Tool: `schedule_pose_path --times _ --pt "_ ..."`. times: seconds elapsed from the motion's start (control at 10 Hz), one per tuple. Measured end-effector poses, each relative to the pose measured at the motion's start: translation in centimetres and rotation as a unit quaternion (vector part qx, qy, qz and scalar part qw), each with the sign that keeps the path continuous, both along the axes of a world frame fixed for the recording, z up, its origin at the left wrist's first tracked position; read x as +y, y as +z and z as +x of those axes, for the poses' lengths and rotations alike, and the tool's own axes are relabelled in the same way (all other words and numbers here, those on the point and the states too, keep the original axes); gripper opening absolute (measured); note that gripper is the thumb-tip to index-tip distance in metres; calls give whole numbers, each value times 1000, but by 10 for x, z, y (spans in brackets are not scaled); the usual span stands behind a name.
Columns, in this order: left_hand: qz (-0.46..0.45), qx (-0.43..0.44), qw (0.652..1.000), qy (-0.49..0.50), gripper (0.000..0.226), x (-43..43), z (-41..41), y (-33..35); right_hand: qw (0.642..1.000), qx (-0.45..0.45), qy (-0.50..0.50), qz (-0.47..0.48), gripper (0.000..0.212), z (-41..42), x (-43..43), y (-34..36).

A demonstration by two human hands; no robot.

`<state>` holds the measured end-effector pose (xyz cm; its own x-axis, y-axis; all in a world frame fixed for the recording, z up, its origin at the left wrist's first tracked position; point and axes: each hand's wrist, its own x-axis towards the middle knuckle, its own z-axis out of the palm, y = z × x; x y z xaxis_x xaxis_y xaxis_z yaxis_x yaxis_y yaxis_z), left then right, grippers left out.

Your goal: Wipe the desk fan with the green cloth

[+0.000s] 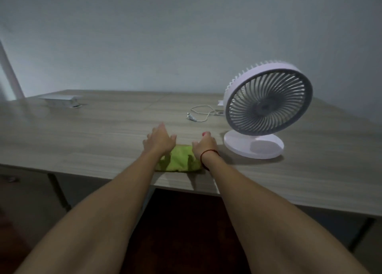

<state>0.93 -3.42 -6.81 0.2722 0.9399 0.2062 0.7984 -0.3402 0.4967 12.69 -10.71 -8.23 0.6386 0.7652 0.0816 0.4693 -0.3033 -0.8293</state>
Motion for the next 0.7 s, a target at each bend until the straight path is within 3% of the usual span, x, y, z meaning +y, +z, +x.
schedule_pose_path --times 0.1,0.3,0.5,0.6,0.7 --pt "-4 22 997 -76 39 2 1 -35 981 -139 107 -78 40 -9 14 -18" --pt "-23 103 986 -128 48 21 -17 -49 926 -307 141 -168 48 -29 42 -40" --pt "3 135 983 -122 48 21 -20 -49 926 -302 134 -183 49 -29 34 -30" --pt "52 92 988 -116 46 5 -4 -41 930 -306 116 -168 46 -8 6 -15" --pt "38 69 987 -140 45 -24 25 -32 938 -298 83 -154 43 21 -28 -7"
